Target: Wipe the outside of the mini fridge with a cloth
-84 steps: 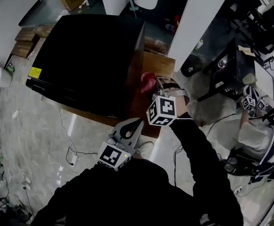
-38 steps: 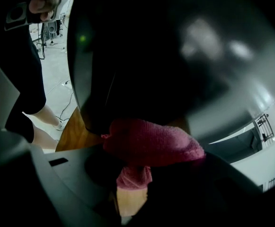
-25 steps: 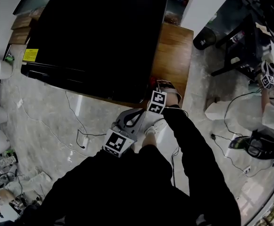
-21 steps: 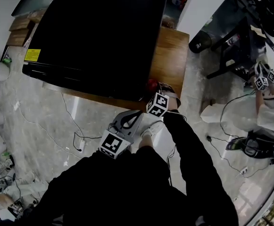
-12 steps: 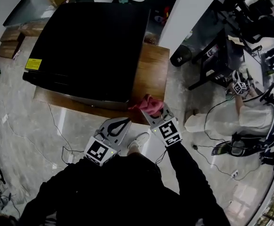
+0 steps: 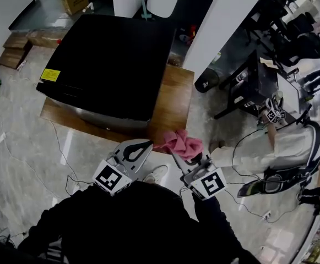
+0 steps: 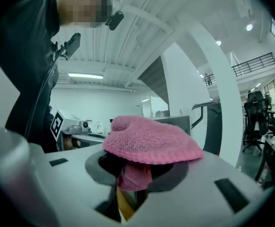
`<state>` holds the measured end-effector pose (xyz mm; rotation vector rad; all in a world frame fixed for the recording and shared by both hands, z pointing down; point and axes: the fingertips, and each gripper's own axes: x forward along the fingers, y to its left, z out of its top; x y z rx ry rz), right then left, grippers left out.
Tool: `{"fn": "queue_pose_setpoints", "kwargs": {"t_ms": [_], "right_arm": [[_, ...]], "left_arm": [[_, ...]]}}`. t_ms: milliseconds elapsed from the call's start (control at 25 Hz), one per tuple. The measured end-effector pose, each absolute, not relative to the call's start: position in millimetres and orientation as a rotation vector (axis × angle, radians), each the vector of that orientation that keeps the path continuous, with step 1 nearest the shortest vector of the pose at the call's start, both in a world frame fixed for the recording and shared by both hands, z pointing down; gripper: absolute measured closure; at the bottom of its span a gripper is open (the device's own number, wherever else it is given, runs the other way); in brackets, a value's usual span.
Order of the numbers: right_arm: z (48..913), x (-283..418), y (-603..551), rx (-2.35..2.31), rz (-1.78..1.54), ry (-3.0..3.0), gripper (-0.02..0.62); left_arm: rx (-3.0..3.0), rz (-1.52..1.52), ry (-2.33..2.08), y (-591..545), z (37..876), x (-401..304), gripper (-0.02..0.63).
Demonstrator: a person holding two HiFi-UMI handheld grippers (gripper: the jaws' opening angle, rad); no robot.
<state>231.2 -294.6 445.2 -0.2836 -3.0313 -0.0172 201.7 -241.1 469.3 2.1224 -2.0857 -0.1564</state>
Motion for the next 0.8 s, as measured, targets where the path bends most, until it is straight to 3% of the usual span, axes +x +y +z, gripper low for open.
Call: {"fn": "queue_pose_setpoints", "kwargs": {"t_ms": [800], "right_arm": [[431.0,245.5,-295.9,-0.325,0.006,-3.046,0.469]], "left_arm": [[2.163,-0.109,-2.120,-256.1,442.1,221.2,0.601]]}}
